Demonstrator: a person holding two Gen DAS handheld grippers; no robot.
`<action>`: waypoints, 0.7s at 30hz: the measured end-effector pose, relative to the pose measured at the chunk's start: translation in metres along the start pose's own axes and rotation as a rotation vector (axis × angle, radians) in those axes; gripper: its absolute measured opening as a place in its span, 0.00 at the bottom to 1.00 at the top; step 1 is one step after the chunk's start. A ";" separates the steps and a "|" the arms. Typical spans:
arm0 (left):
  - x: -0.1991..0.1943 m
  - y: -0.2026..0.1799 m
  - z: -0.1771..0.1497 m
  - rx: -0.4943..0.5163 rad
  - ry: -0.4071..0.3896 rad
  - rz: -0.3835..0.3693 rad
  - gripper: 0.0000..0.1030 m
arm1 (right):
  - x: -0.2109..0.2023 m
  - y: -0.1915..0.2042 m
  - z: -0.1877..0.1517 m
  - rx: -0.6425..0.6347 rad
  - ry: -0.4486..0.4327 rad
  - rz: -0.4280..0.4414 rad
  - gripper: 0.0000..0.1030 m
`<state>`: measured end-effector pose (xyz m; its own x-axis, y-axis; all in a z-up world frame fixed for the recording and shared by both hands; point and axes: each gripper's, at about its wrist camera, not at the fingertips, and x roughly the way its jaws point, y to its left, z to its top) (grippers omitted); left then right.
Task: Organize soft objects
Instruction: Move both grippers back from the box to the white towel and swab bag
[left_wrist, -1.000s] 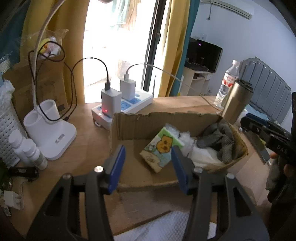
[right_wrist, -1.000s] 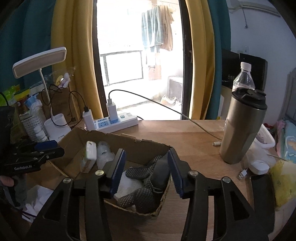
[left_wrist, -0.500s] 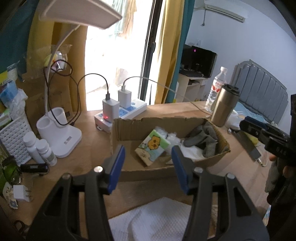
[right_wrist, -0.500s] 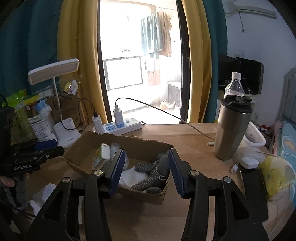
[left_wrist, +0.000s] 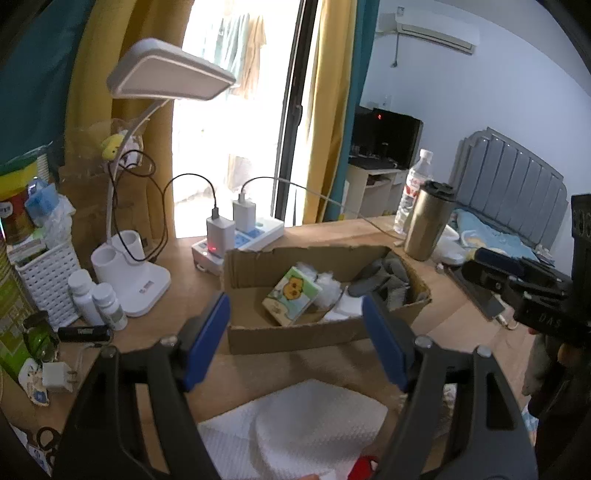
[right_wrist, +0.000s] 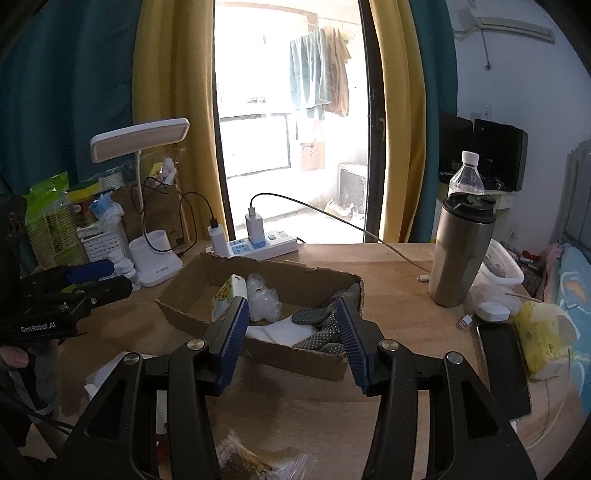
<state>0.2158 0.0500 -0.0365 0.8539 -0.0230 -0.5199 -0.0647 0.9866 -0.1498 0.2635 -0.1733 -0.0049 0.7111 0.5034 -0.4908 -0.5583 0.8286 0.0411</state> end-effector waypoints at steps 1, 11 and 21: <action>-0.003 0.000 0.000 0.000 -0.003 0.000 0.73 | -0.002 0.001 0.000 -0.001 -0.002 0.000 0.58; -0.027 0.004 -0.010 -0.012 -0.017 0.004 0.73 | -0.018 0.020 -0.005 -0.019 -0.003 0.012 0.62; -0.047 0.006 -0.034 -0.023 -0.001 0.001 0.73 | -0.031 0.038 -0.021 -0.035 0.012 0.024 0.63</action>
<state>0.1575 0.0511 -0.0415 0.8544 -0.0217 -0.5191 -0.0775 0.9826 -0.1688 0.2114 -0.1626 -0.0060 0.6922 0.5200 -0.5004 -0.5899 0.8072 0.0228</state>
